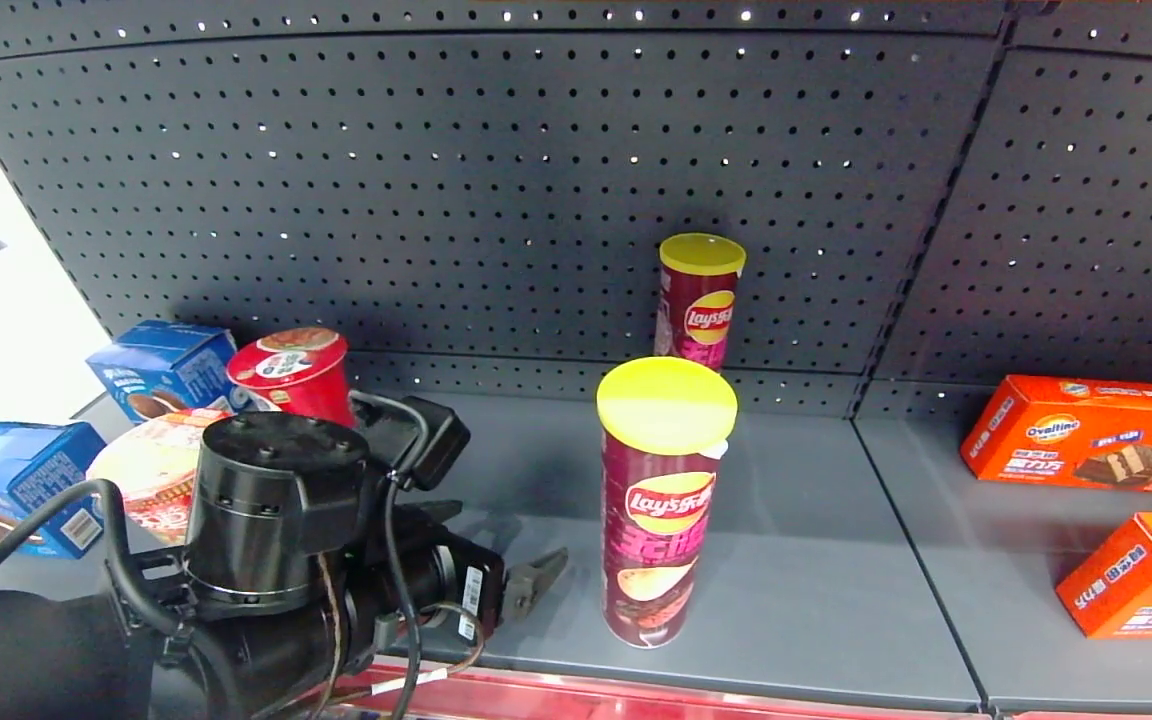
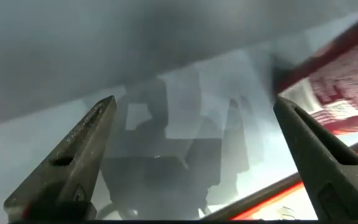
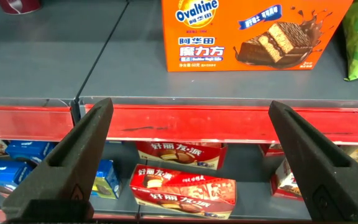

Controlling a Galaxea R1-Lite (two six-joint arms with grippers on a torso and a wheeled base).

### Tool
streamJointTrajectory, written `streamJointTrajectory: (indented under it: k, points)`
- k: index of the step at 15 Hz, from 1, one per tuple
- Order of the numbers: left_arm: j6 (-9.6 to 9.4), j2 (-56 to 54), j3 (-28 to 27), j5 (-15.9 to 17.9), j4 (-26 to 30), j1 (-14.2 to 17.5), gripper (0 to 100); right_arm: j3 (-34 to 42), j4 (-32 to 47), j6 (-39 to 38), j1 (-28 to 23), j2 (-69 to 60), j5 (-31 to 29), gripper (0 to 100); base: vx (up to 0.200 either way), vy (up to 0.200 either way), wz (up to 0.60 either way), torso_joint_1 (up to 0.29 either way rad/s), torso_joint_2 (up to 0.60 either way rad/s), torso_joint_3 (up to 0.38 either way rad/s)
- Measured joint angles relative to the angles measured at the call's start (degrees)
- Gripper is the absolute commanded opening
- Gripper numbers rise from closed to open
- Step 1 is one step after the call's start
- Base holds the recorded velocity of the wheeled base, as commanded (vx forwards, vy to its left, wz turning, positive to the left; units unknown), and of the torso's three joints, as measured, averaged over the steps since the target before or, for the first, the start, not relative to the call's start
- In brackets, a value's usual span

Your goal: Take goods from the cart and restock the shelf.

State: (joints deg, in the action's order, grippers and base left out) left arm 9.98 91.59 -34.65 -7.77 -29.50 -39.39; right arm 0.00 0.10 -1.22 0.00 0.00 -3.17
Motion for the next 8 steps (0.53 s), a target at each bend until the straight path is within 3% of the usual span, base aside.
streamJointTrajectory:
  k: [8]
  points:
    - [0.44, 2.8, -2.0, -0.3, 0.0, -3.6, 100, 0.0, 0.0, 0.0, 0.0, 0.0, 0.0, 100, 0.0, 0.0, 0.0, 0.0, 0.0, 0.0]
